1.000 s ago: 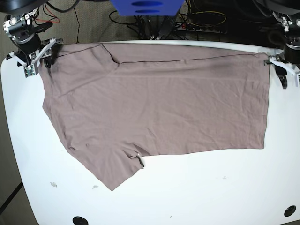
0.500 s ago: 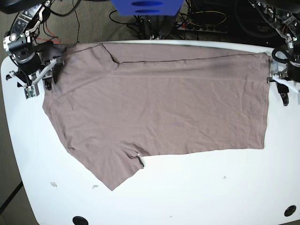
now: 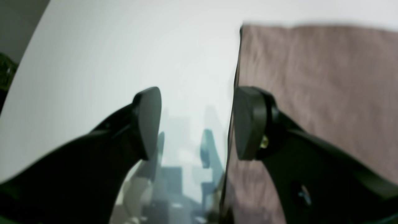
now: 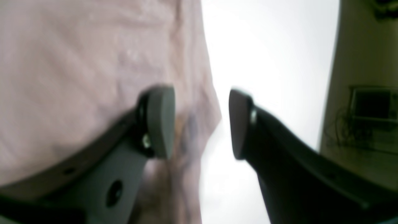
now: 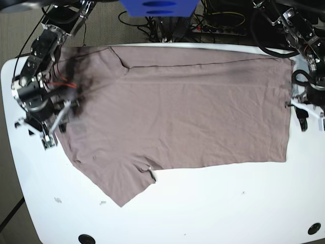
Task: Fold the T-shirt properly
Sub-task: 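Open both grippers, release the shirt, and move them over the shirt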
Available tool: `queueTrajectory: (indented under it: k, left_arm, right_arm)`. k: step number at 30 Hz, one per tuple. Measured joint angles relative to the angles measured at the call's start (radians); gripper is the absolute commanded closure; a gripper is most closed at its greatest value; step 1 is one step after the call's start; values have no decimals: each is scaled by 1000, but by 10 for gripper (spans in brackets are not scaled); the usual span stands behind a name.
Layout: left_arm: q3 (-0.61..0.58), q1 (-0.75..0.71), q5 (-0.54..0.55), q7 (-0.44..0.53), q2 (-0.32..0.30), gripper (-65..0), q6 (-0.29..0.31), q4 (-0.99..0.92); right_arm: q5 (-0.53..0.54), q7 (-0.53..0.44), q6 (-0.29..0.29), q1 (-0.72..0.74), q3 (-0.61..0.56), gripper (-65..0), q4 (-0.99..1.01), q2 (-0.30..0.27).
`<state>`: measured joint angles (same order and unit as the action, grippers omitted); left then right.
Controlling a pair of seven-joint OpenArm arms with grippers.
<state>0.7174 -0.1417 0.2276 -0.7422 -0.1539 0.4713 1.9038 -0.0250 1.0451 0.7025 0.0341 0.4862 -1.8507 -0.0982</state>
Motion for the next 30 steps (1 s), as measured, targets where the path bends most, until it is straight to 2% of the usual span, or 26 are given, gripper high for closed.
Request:
queueTrajectory:
  k: [4, 9, 14, 17, 19, 22, 25, 28, 30]
  left_arm:
    - [-23, 43, 0, 5, -2, -356, 7, -37]
    - [-54, 126, -27, -8, -13, -355, -5, -161]
    - [-103, 187, -26, 14, -28, -361, 2, -242]
    - [-153, 227, -56, 43, -56, -362, -13, -338]
    - [-174, 245, -88, 27, -57, -362, -16, -387]
    - [-193, 259, -79, 52, -66, -362, -9, -429]
    - [-196, 292, -80, 84, -79, -363, -13, -517]
    - [-198, 312, -104, 68, -78, -363, -27, -561]
    - [-200, 324, -98, 69, -79, -364, -22, -574]
  right_arm:
    - [-7, -13, 0, 64, -42, -277, 60, -3]
    - [-42, -9, -9, 157, -79, -287, 258, -5]
    - [-16, -82, -5, 191, -89, -289, 331, 0]
    - [31, -119, 1, 193, -81, -289, 380, -2]
    - [6, -108, -2, 187, -77, -289, 393, -5]
    - [2, -111, -6, 191, -74, -294, 415, -7]
    - [11, -143, 10, 243, -47, -299, 510, -20]
    - [-29, -145, -17, 282, -34, -302, 557, -29]
    - [-25, -154, -13, 299, -28, -302, 570, -35]
